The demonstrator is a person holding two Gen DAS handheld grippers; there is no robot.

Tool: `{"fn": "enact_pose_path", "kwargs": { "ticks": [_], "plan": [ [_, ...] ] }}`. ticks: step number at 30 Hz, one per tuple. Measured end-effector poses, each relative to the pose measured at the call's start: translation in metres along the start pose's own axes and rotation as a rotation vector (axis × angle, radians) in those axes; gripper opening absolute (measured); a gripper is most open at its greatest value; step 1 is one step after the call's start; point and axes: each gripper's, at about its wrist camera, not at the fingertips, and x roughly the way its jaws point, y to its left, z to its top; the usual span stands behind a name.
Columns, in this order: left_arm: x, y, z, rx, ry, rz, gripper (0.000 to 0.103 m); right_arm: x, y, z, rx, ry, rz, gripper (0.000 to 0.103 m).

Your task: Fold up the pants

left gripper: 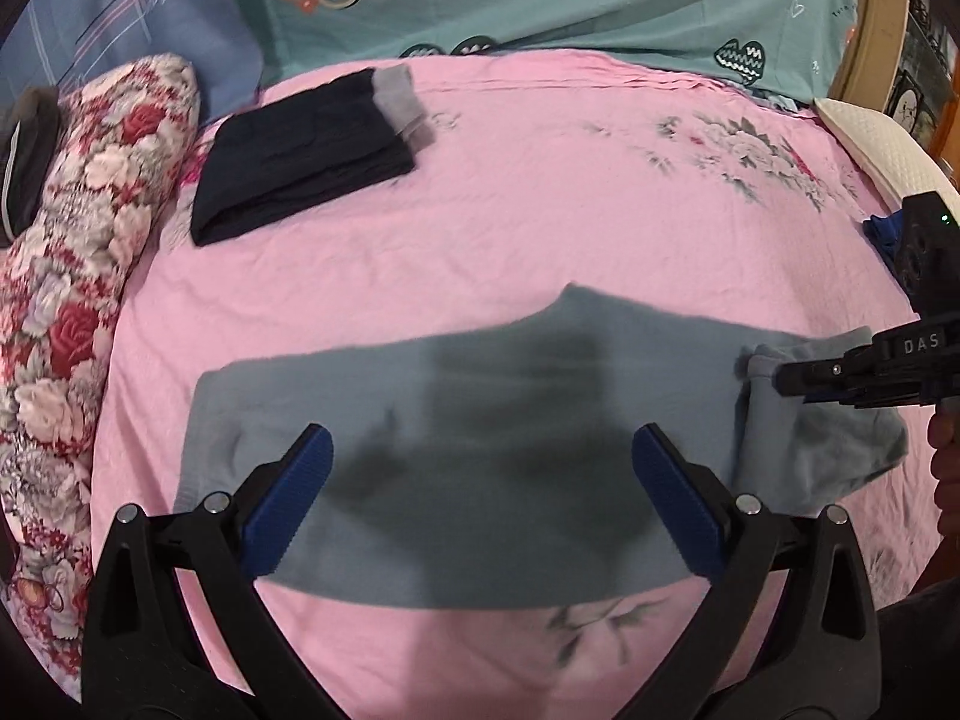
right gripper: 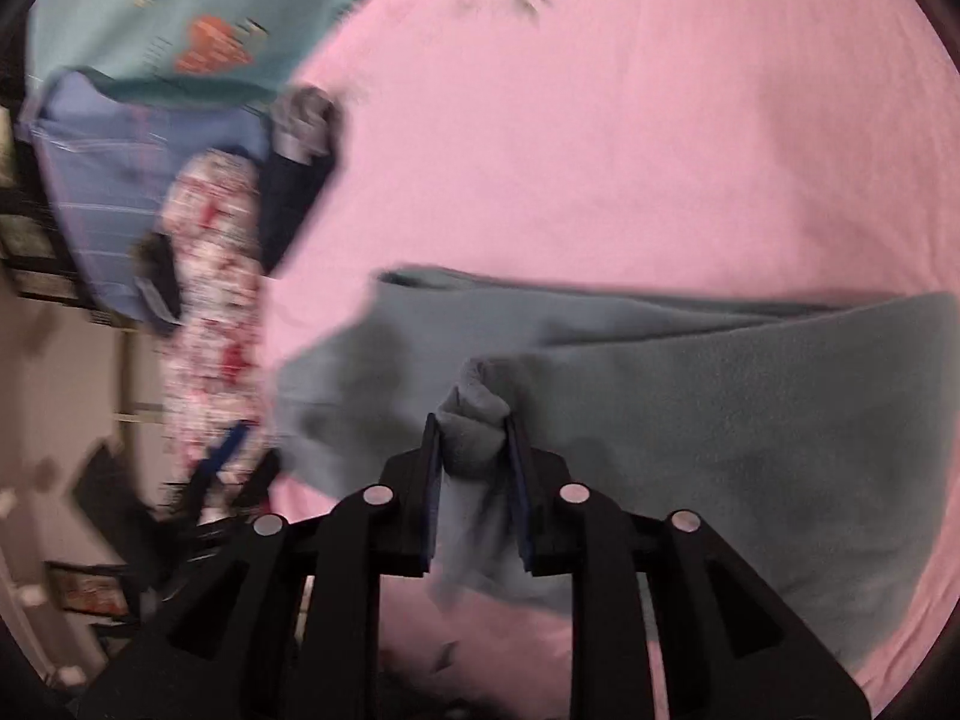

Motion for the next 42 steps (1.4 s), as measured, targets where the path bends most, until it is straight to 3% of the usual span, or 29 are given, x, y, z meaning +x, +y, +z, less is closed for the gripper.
{"fn": "enact_pose_path", "kwargs": {
  "ticks": [2,4,5,9,14,18,20,21,22,24,25,32,34,36,39,42],
  "plan": [
    [-0.002,0.012,-0.007,-0.011,-0.001,0.0,0.101,-0.02,-0.001,-0.008,0.02,-0.027,0.063,0.027],
    [0.0,0.019,-0.011,-0.03,0.006,-0.018,0.101,-0.056,-0.002,-0.018,-0.005,-0.122,0.057,0.045],
    [0.001,0.02,-0.011,-0.038,0.01,-0.03,0.101,-0.069,-0.003,-0.023,-0.02,-0.162,0.038,0.045],
    [0.008,0.002,-0.006,-0.031,0.012,-0.1,0.101,-0.112,-0.014,-0.045,-0.141,-0.247,-0.16,0.045],
    [0.02,-0.048,0.001,0.104,0.037,-0.188,0.101,-0.111,-0.001,-0.081,-0.459,-0.255,-0.499,0.045],
    [0.023,-0.068,0.002,0.178,0.05,-0.205,0.101,-0.096,-0.004,-0.116,-0.678,-0.2,-0.606,0.045],
    [0.025,-0.072,0.002,0.192,0.058,-0.201,0.101,-0.086,-0.012,-0.121,-0.699,-0.199,-0.669,0.045],
    [0.026,-0.071,0.003,0.187,0.062,-0.199,0.101,-0.08,-0.017,-0.121,-0.696,-0.207,-0.694,0.04],
    [0.026,-0.069,0.003,0.177,0.066,-0.195,0.101,-0.078,-0.023,-0.12,-0.684,-0.204,-0.684,0.025],
    [0.027,-0.061,0.005,0.152,0.075,-0.179,0.101,-0.072,-0.034,-0.115,-0.64,-0.17,-0.665,0.006],
    [0.027,-0.057,0.005,0.14,0.077,-0.174,0.101,-0.072,-0.037,-0.116,-0.635,-0.164,-0.662,0.004],
    [0.028,-0.028,0.001,0.046,0.102,-0.131,0.101,-0.082,-0.045,-0.12,-0.667,-0.075,-0.751,0.004],
    [0.027,-0.023,-0.001,0.028,0.098,-0.126,0.101,-0.092,-0.021,-0.116,-0.708,-0.154,-0.702,0.008],
    [0.029,-0.02,-0.001,0.009,0.101,-0.122,0.101,-0.092,0.01,-0.108,-0.75,-0.225,-0.594,0.012],
    [0.031,-0.016,-0.003,-0.013,0.107,-0.112,0.101,-0.056,0.046,-0.1,-0.837,-0.214,-0.437,0.022],
    [0.028,-0.008,-0.006,-0.041,0.1,-0.116,0.101,-0.008,0.065,-0.1,-0.932,-0.162,-0.422,0.023]
  ]
}}
